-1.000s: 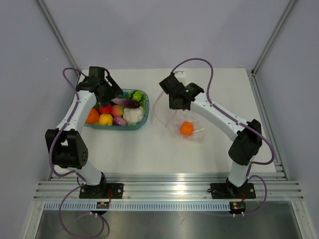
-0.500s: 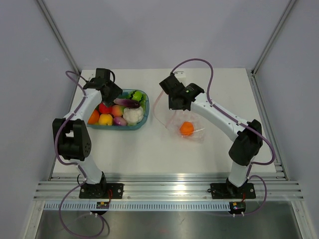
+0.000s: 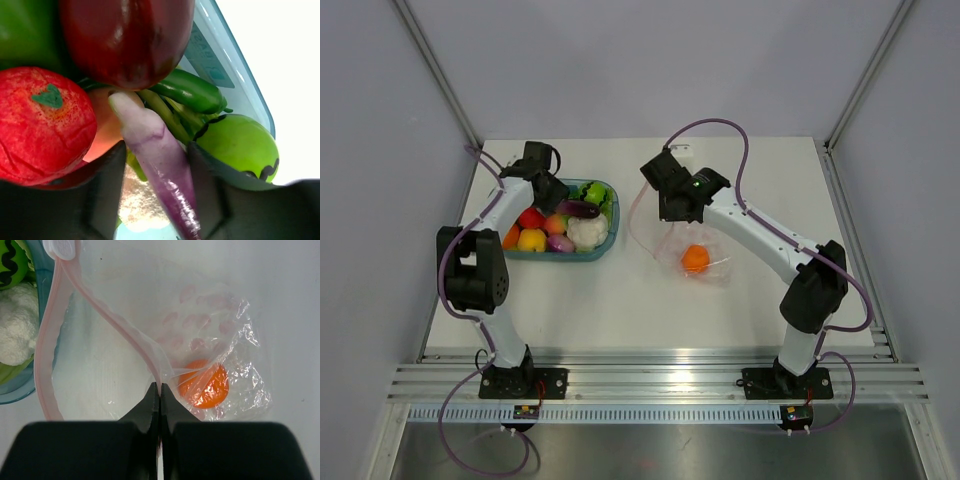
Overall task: Place the food in the zip-top bag and seal the zipper
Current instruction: Pick up the fake vegetable from the bin.
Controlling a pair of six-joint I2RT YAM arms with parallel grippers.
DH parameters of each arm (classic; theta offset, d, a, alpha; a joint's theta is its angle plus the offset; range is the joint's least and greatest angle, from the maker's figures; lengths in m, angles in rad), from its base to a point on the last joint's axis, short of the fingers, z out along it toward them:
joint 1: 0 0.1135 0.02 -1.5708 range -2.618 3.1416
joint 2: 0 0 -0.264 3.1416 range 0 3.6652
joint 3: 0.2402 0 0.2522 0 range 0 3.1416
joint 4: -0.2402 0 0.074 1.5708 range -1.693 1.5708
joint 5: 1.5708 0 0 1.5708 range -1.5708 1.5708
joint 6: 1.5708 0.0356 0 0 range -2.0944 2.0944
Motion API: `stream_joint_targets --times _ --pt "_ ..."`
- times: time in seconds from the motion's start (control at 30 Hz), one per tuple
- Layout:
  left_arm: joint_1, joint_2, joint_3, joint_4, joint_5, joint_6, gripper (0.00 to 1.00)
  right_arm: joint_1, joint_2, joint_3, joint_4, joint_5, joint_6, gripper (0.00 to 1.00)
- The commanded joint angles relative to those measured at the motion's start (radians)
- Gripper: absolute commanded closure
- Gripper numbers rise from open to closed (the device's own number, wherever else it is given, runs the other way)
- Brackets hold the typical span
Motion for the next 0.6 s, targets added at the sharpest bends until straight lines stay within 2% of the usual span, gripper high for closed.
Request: stream_joint_targets --times 0.0,0.13,0.2,0.57 --pt "0.001 0.013 0.028 0.030 -0.044 -0.005 0.51 0.006 -0.054 -0.002 0.010 -0.001 0.013 1.00" --pt "0.000 0.005 0.040 0.015 -0.067 0.014 0.56 0.004 -0.060 -0.008 0.013 -0.004 0.016 1.00" --pt "0.000 -0.005 0.046 0.005 -0.081 0.026 0.62 0.004 -0.063 -0.011 0.015 -0.006 0.015 1.00" --pt "-0.019 -0.246 -0.038 0.001 -0.130 0.095 0.82 0.006 -0.071 -0.019 0.027 -0.020 0.025 1.00"
